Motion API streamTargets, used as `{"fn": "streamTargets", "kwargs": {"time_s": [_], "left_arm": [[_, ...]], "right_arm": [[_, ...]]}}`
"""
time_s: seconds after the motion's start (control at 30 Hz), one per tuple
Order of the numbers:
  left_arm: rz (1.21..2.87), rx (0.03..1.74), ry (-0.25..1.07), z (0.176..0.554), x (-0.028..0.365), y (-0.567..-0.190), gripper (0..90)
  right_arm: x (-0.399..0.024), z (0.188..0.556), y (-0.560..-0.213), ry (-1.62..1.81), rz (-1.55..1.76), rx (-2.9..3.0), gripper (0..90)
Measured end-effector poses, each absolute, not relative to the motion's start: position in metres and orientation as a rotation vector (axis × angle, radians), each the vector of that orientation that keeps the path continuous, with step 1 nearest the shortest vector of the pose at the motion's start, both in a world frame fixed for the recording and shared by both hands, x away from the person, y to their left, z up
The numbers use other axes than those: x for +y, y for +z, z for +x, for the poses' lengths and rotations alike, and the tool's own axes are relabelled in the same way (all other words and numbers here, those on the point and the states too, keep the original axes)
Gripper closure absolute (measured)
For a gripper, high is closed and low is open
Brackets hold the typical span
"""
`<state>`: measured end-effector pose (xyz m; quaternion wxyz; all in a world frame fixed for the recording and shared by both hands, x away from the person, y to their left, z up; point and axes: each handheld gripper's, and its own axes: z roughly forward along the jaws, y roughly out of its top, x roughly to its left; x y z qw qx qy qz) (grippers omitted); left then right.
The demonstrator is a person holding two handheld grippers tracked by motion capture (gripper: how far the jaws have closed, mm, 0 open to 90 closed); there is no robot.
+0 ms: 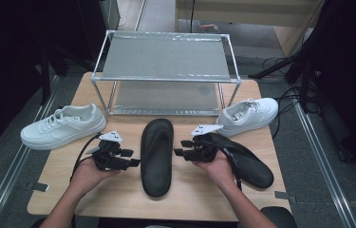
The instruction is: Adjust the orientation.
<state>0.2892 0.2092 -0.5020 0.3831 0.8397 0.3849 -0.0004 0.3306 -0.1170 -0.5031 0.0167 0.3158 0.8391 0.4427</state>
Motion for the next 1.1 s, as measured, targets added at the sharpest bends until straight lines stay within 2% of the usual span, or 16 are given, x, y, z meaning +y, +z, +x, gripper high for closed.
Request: {"fn": "streamTargets", "kwargs": {"time_s": [0.3,1.1], "left_arm": [[2.165,0.943,0.002,0.298,0.198,-0.499,40.0],[2.165,0.908,0.014,0.313,0.187,-0.495,40.1]], "right_arm": [[-0.133,0.325,-0.5,1.383,1.005,2.571,50.1],[-0.162,0.313,-0.498,1.389,1.018,2.486,47.3]]}}
